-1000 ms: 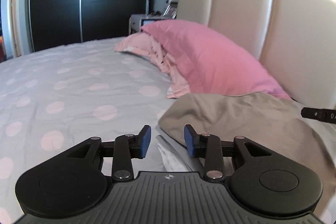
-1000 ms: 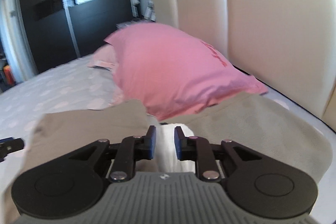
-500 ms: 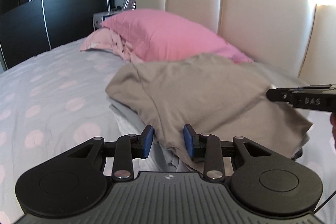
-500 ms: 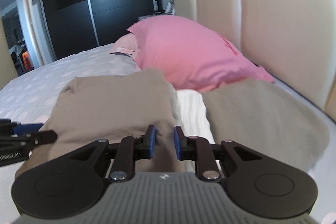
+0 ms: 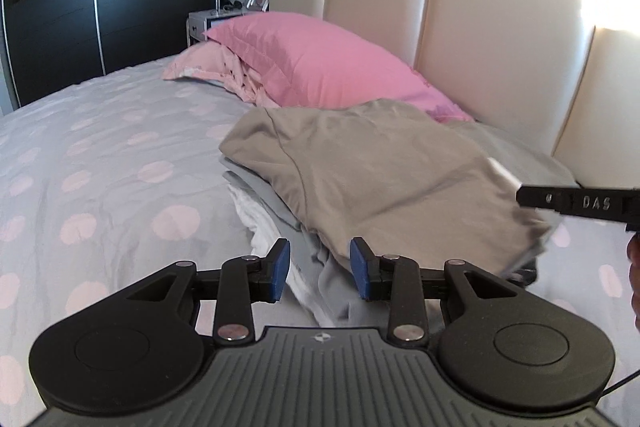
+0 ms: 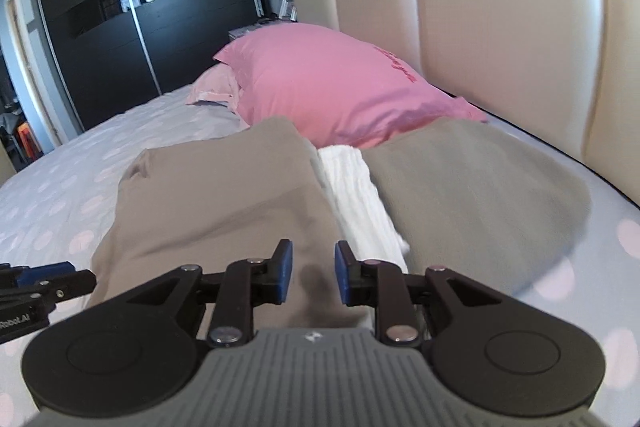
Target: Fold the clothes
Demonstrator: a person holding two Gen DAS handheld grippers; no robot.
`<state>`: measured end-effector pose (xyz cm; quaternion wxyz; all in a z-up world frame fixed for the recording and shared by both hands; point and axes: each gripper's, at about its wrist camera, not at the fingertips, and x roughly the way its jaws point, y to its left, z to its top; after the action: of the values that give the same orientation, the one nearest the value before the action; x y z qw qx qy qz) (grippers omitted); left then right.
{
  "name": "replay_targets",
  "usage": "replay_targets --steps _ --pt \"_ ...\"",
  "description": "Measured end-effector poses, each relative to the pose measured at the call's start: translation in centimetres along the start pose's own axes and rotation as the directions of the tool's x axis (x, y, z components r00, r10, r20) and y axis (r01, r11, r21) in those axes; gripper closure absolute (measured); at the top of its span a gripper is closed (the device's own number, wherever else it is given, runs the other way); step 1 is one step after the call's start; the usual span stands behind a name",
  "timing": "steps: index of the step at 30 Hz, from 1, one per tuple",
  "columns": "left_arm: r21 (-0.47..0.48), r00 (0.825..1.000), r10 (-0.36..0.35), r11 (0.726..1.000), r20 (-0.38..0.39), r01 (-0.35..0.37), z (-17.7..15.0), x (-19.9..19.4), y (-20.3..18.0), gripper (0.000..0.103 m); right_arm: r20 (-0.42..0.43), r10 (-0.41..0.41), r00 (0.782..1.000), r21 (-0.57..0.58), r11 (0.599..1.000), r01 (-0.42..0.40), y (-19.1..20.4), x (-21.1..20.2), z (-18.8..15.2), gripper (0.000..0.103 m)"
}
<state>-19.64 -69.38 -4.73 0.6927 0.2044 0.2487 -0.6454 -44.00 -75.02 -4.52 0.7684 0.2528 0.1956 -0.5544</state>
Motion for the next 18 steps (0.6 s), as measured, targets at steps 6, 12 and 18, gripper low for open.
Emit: replay_targets --steps 6,12,18 --pt "0.042 0.999 0.033 0.999 0.043 -0.035 -0.2 -5.7 -0.2 0.072 0.010 0.008 1.000 -0.092 0.996 -0.007 3.4 -5.8 -1.4 0.071" --pt "0.019 0.997 0.051 0.998 0.053 -0.052 -0.6 -10.6 0.0 0.068 0.016 0.028 0.999 -0.088 0.996 -0.027 5.6 -11.8 -1.9 0.068" --pt "0.032 0.996 0.069 0.997 0.059 -0.071 -1.4 -14.4 -0.5 0.063 0.052 0.037 0.998 -0.023 0.999 -0.036 7.2 -17.5 -3.3 0.063"
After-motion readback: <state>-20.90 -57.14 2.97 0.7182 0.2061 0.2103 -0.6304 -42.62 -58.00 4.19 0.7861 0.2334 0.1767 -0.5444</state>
